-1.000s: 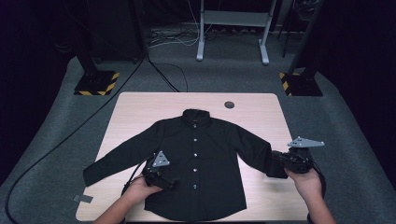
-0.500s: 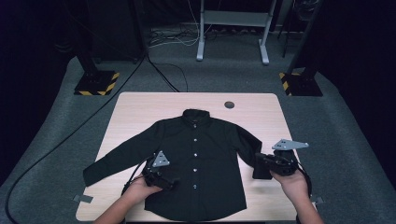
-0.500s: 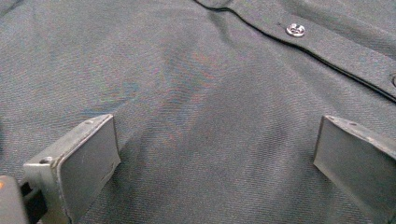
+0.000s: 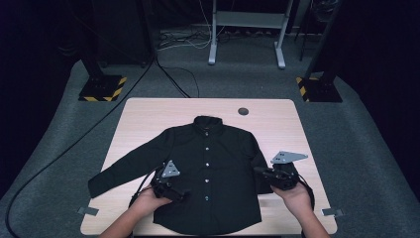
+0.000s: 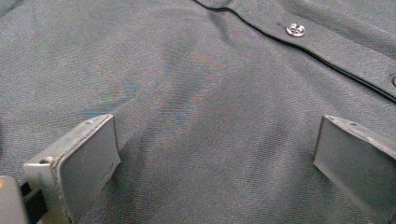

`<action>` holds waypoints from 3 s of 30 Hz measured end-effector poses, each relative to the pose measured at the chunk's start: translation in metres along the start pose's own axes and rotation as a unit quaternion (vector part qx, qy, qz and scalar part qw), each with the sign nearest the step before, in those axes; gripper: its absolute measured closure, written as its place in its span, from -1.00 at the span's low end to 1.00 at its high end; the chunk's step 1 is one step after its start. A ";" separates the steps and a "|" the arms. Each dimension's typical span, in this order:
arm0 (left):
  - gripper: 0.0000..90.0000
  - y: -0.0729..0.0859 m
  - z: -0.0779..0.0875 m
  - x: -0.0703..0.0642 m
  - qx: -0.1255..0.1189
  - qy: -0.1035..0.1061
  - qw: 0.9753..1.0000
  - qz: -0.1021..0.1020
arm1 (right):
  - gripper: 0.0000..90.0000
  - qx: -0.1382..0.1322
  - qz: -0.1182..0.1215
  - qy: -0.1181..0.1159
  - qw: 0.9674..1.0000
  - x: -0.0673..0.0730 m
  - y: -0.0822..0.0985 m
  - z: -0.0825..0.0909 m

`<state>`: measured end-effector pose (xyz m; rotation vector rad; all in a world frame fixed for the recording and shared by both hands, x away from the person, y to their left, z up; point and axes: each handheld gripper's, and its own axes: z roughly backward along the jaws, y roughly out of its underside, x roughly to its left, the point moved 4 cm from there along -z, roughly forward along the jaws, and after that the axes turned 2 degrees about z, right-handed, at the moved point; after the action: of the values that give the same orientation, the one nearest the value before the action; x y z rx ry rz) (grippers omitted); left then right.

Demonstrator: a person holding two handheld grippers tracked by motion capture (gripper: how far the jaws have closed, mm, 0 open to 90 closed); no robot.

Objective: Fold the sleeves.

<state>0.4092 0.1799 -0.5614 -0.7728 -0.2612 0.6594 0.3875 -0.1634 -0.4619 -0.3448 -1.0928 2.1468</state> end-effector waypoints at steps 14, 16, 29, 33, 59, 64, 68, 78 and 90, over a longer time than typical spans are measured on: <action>-1.00 0.000 0.000 0.000 0.000 0.000 1.000 0.000 | 0.99 0.019 0.013 -0.044 0.999 0.028 0.000 -0.033; -1.00 0.000 0.000 0.000 0.000 0.000 1.000 0.000 | 0.99 0.021 0.015 -0.048 0.998 0.031 0.001 -0.037; -1.00 0.000 0.000 0.000 0.000 0.000 1.000 0.000 | 0.99 0.040 0.035 -0.049 0.997 0.047 0.000 -0.055; -1.00 0.000 0.000 0.000 0.000 0.000 1.000 0.000 | 0.99 0.052 0.053 -0.043 0.996 0.056 0.000 -0.063; -1.00 0.000 0.000 0.000 0.000 0.000 1.000 0.000 | 0.87 0.089 0.082 -0.013 0.993 0.085 0.012 -0.095; -1.00 0.000 0.000 0.000 0.000 0.000 1.000 0.000 | 0.75 0.089 0.085 -0.023 0.992 0.098 0.012 -0.094; -1.00 0.000 0.000 0.000 0.000 0.000 1.000 0.000 | 0.60 0.083 0.092 -0.034 0.992 0.109 0.012 -0.091; -1.00 0.000 0.000 0.000 0.001 -0.006 1.000 0.003 | 0.22 0.049 0.066 -0.055 0.995 0.118 0.004 -0.078; -1.00 0.002 0.002 0.002 -0.001 -0.023 1.000 0.022 | -0.09 0.011 0.025 -0.056 0.998 0.109 -0.003 -0.071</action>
<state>0.4092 0.1835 -0.5614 -0.7679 -0.2873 0.7184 0.3456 -0.0446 -0.4950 -0.2456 -1.1328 2.2436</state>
